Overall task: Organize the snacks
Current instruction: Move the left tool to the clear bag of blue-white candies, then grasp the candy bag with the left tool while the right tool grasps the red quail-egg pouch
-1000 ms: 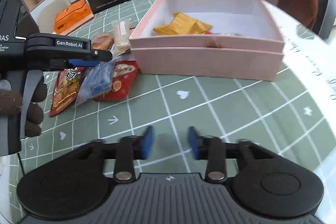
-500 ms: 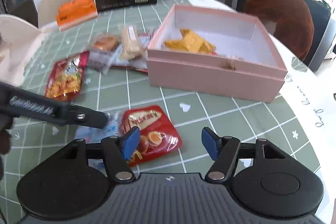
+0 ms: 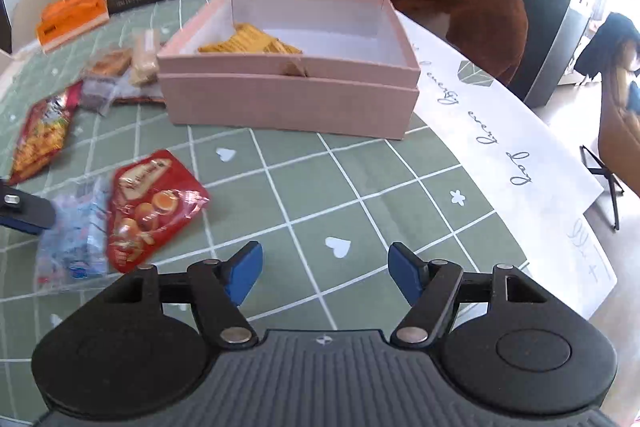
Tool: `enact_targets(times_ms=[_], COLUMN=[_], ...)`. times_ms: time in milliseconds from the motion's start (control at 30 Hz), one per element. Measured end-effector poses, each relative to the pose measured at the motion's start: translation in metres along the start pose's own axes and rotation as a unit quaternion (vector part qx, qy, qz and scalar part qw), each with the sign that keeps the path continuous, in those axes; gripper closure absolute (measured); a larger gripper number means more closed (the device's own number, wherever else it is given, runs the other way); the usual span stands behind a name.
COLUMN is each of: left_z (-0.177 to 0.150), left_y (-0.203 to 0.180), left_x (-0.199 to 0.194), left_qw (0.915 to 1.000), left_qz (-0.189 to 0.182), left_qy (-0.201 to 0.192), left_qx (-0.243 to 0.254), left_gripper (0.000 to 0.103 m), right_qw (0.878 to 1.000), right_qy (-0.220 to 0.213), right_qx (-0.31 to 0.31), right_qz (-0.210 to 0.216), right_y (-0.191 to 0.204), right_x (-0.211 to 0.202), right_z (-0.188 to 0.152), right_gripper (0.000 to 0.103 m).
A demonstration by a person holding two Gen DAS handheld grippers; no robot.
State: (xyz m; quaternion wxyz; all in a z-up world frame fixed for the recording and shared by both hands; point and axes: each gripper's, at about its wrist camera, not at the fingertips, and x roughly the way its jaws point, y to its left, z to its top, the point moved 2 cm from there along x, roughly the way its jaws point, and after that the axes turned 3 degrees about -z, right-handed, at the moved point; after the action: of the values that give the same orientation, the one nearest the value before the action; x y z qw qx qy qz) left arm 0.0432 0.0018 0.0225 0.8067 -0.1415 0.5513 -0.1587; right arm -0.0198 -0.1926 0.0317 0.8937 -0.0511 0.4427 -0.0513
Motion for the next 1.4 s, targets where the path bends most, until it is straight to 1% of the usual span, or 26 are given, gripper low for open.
enact_targets(times_ms=[33, 100, 133, 200, 233, 300, 400, 467, 500, 533, 600, 667, 700, 767, 833, 900, 967, 1000, 1033, 1100, 1167, 1233, 1267, 1333, 1400], left_z=[-0.001, -0.003, -0.005, -0.008, -0.009, -0.009, -0.004, -0.001, 0.001, 0.001, 0.001, 0.001, 0.000, 0.000, 0.000, -0.001, -0.002, -0.003, -0.003, -0.002, -0.002, -0.003, -0.003, -0.003, -0.003], left_y=[-0.009, -0.022, -0.025, -0.026, -0.025, -0.020, -0.010, -0.004, -0.003, -0.002, -0.002, -0.005, -0.007, -0.012, -0.021, -0.032, -0.042, -0.047, -0.050, -0.052, -0.051, -0.048, -0.045, -0.039, -0.035], left_x=[0.004, 0.009, 0.009, 0.008, 0.006, 0.002, -0.005, -0.008, -0.010, -0.011, -0.016, -0.017, -0.017, -0.016, -0.010, -0.001, 0.008, 0.011, 0.013, 0.015, 0.016, 0.015, 0.015, 0.014, 0.014], left_qw=[0.9995, 0.9966, 0.9949, 0.9929, 0.9924, 0.9913, 0.9910, 0.9919, 0.9923, 0.9923, 0.9932, 0.9946, 0.9954, 0.9959, 0.9950, 0.9914, 0.9871, 0.9848, 0.9835, 0.9829, 0.9825, 0.9826, 0.9829, 0.9847, 0.9866], left_qz=[0.009, 0.023, 0.029, 0.036, 0.039, 0.055, 0.078, 0.079, 0.078, 0.078, 0.071, 0.063, 0.058, 0.054, 0.056, 0.074, 0.088, 0.092, 0.093, 0.092, 0.091, 0.090, 0.087, 0.085, 0.083], left_qy=[-0.001, -0.006, -0.008, -0.009, -0.011, -0.016, -0.025, -0.027, -0.028, -0.029, -0.032, -0.026, -0.022, -0.016, -0.010, -0.007, -0.002, -0.004, -0.006, -0.008, -0.012, -0.017, -0.019, -0.022, -0.021], left_qx=[0.030, 0.079, 0.096, 0.113, 0.117, 0.119, 0.106, 0.095, 0.092, 0.091, 0.087, 0.078, 0.074, 0.071, 0.082, 0.108, 0.134, 0.147, 0.155, 0.159, 0.162, 0.162, 0.161, 0.151, 0.138], left_gripper=[0.056, 0.053, 0.051, 0.051, 0.049, 0.046, 0.045, 0.046, 0.050, 0.051, 0.051, 0.051, 0.051, 0.051, 0.050, 0.050, 0.048, 0.043, 0.043, 0.042, 0.040, 0.033, 0.031, 0.022, 0.021], right_qw=[1.000, 0.999, 0.999, 0.997, 0.996, 0.995, 0.994, 0.993, 0.992, 0.992, 0.993, 0.996, 0.997, 0.999, 1.000, 0.999, 0.999, 0.999, 0.999, 0.999, 0.998, 0.998, 0.998, 0.998, 0.997], right_qy=[-0.008, -0.023, -0.028, -0.029, -0.025, -0.017, -0.011, -0.012, -0.015, -0.018, -0.023, -0.022, -0.021, -0.010, -0.001, 0.002, 0.000, 0.000, 0.000, -0.003, -0.008, -0.013, -0.015, -0.020, -0.028], right_qx=[0.000, -0.006, -0.009, -0.015, -0.019, -0.033, -0.061, -0.068, -0.069, -0.072, -0.077, -0.071, -0.061, -0.030, 0.013, 0.041, 0.050, 0.049, 0.048, 0.051, 0.055, 0.060, 0.061, 0.064, 0.065], right_qz=[0.007, 0.026, 0.039, 0.067, 0.081, 0.092, 0.085, 0.097, 0.103, 0.106, 0.087, 0.053, 0.036, 0.022, 0.022, 0.024, 0.016, 0.012, 0.010, 0.006, 0.003, -0.001, -0.003, -0.005, -0.006], right_y=[0.002, 0.008, 0.012, 0.019, 0.024, 0.034, 0.053, 0.061, 0.063, 0.066, 0.068, 0.060, 0.053, 0.033, 0.012, -0.002, -0.009, -0.011, -0.010, -0.010, -0.008, -0.005, -0.003, -0.001, 0.000], right_x=[-0.005, -0.014, -0.018, -0.021, -0.020, -0.016, -0.007, -0.005, -0.006, -0.006, -0.005, 0.002, 0.006, 0.014, 0.018, 0.018, 0.016, 0.016, 0.016, 0.016, 0.017, 0.017, 0.019, 0.019, 0.020], right_z=[-0.001, 0.000, 0.000, 0.000, 0.001, 0.000, -0.001, 0.000, -0.002, -0.001, 0.002, 0.005, 0.005, 0.006, 0.003, -0.001, -0.005, -0.006, -0.007, -0.008, -0.010, -0.010, -0.010, -0.011, -0.013], right_gripper=[0.033, 0.033, 0.033, 0.033, 0.033, 0.033, 0.033, 0.033, 0.033, 0.033, 0.033, 0.033, 0.033, 0.033, 0.033, 0.032, 0.032, 0.031, 0.029, 0.025, 0.022, 0.018, 0.017, 0.014, 0.011])
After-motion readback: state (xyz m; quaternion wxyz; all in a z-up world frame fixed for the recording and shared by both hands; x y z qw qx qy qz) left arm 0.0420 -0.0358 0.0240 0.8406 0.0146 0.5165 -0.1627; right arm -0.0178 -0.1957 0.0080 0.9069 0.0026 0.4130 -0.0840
